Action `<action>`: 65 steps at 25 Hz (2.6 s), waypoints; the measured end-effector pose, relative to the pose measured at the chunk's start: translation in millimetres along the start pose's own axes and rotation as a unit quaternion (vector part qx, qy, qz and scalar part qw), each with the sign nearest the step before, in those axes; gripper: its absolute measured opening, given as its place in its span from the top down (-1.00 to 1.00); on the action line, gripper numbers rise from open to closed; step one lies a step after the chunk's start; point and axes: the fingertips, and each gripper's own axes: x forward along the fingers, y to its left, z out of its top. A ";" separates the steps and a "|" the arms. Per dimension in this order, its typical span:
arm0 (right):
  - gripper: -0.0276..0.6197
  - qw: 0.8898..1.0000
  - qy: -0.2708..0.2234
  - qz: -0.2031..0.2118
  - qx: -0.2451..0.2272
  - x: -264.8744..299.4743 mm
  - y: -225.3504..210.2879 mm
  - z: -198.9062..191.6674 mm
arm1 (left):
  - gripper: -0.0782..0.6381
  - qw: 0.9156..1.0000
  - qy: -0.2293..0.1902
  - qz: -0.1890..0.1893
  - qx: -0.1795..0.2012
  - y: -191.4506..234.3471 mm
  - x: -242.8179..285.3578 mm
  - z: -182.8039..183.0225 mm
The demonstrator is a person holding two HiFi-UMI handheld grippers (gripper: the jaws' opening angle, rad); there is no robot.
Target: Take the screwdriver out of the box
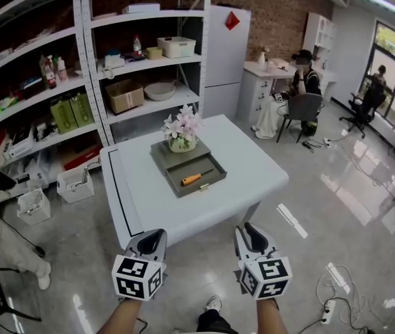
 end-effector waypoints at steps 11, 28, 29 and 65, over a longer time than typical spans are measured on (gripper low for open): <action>0.49 0.999 0.010 0.037 0.000 58.4 -69.1 12.4 | 0.77 1.000 0.006 0.028 -0.007 -7.7 79.3 28.4; 0.37 0.993 0.024 0.118 -0.019 114.8 -104.0 13.2 | 0.77 0.996 0.010 0.089 -0.018 0.3 121.6 35.7; 0.36 0.991 0.025 0.125 -0.024 119.0 -102.2 14.0 | 0.77 0.996 0.010 0.092 -0.018 2.7 122.3 36.1; 0.36 0.801 0.234 0.441 -0.331 335.1 14.2 -64.1 | 0.77 0.984 0.052 0.140 -0.096 161.7 213.0 5.1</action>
